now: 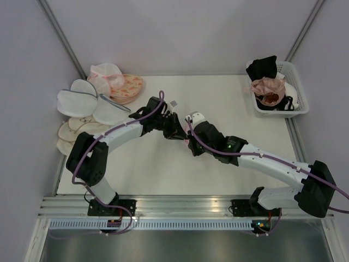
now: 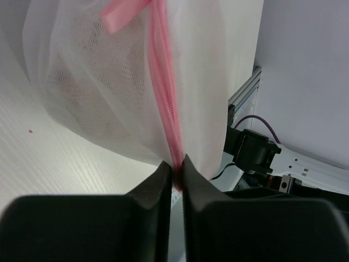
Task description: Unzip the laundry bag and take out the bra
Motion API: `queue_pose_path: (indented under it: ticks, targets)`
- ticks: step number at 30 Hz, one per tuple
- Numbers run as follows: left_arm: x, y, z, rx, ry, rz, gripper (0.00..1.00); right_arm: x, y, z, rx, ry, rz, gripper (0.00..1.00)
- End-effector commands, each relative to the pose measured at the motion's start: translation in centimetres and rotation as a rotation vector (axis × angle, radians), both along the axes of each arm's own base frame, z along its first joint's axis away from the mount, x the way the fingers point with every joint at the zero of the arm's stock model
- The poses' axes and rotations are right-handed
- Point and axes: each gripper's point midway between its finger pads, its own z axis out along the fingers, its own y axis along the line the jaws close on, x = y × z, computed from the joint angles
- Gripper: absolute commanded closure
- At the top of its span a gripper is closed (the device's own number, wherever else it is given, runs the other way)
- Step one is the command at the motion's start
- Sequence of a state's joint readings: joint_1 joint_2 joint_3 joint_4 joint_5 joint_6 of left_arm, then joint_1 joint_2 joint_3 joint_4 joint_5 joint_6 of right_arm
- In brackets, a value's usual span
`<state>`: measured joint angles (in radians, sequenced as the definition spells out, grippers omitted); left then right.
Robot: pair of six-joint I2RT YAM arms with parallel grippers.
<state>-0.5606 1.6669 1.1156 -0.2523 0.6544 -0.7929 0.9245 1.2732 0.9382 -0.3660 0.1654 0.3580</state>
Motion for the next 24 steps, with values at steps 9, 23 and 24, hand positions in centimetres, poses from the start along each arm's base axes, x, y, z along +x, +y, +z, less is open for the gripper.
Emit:
queue_pose_path:
  ticks: [9, 23, 24]
  targets:
    - [3.1, 0.1, 1.5, -0.02, -0.085, 0.041, 0.98, -0.9, -0.5, -0.4, 0.001, 0.023, 0.011, 1.0]
    - [8.6, 4.1, 0.8, -0.053, -0.054, -0.019, 0.98, 1.2, -8.6, -2.8, -0.27, -0.051, -0.335, 1.0]
    - [8.8, 4.1, 1.0, -0.073, -0.046, -0.038, 0.98, 1.2, -8.6, -2.9, -0.274, -0.046, -0.33, 1.0]
